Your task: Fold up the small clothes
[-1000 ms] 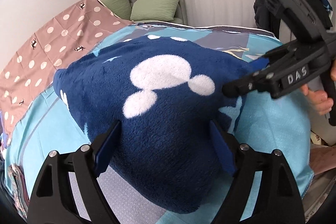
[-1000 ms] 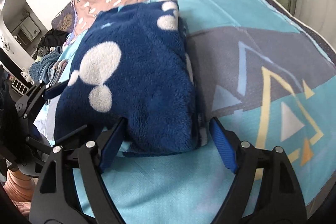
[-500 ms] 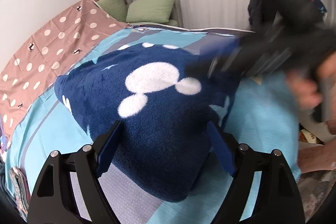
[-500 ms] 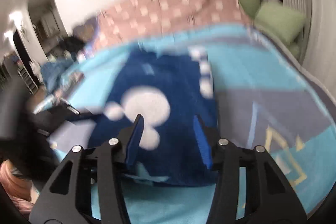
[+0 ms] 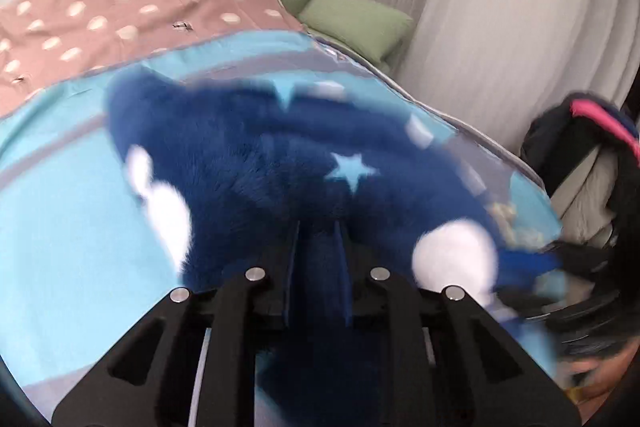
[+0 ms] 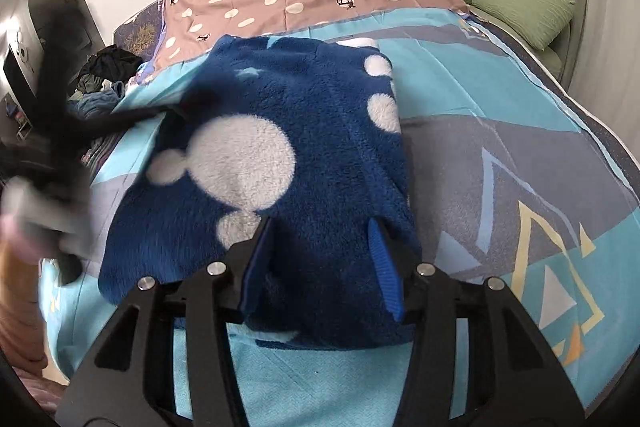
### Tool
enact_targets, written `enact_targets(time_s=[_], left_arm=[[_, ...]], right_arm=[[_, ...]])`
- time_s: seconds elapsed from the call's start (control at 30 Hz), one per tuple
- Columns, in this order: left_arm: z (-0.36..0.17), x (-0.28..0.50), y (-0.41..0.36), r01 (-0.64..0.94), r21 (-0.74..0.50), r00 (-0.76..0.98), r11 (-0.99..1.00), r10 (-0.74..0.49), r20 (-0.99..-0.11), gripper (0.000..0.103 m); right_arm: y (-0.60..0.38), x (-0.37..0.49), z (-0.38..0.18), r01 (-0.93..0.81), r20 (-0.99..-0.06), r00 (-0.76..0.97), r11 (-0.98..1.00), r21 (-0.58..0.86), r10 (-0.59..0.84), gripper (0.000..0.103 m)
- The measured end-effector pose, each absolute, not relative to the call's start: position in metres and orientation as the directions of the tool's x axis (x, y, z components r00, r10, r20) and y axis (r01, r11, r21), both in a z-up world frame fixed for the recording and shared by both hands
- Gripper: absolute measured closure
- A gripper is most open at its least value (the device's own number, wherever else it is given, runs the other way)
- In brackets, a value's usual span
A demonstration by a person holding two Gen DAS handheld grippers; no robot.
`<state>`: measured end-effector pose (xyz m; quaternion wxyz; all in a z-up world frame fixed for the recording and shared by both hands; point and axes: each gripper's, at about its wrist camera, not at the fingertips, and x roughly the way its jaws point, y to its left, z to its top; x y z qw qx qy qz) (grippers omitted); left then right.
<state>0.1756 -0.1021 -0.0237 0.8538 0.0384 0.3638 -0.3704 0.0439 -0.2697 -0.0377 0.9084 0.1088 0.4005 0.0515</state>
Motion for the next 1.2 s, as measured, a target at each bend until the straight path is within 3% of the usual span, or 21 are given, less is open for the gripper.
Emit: enact_targets(time_s=[0.1, 0.2, 0.23, 0.27, 0.37, 0.57, 0.93, 1.2], left_arm=[[-0.018, 0.178, -0.101, 0.63, -0.248, 0.443, 0.736, -0.603, -0.664, 0.085], [-0.014, 0.166, -0.111, 0.667, -0.117, 0.483, 0.736, -0.547, -0.684, 0.085], [-0.014, 0.165, -0.11, 0.662, -0.122, 0.483, 0.74, -0.546, -0.685, 0.085], [-0.014, 0.167, -0.109, 0.657, -0.136, 0.478, 0.741, -0.55, -0.685, 0.085], [-0.015, 0.17, -0.106, 0.66, -0.156, 0.468, 0.735, -0.565, -0.68, 0.085], [-0.014, 0.171, -0.103, 0.657, -0.159, 0.47, 0.737, -0.565, -0.678, 0.085], [-0.014, 0.171, -0.102, 0.655, -0.159, 0.472, 0.739, -0.564, -0.678, 0.085], [-0.015, 0.172, -0.102, 0.652, -0.18, 0.466, 0.736, -0.576, -0.671, 0.085]], right_arm=[[-0.281, 0.036, -0.035, -0.001, -0.7, 0.677, 0.952, 0.307, 0.226, 0.051], [-0.308, 0.02, -0.029, 0.026, -0.65, 0.684, 0.88, 0.474, 0.33, 0.043], [-0.322, 0.011, -0.028, 0.062, -0.626, 0.692, 0.835, 0.547, 0.359, 0.03], [-0.332, 0.004, -0.028, 0.095, -0.614, 0.702, 0.807, 0.582, 0.36, 0.025], [-0.355, -0.012, -0.036, 0.198, -0.615, 0.698, 0.727, 0.658, 0.366, 0.018], [-0.354, -0.016, -0.075, 0.254, -0.57, 0.608, 0.545, 0.799, 0.553, 0.013], [-0.332, 0.023, -0.093, 0.299, -0.565, 0.573, 0.491, 0.818, 0.594, 0.002], [-0.317, 0.035, -0.096, 0.421, -0.601, 0.643, 0.437, 0.795, 0.474, 0.002]])
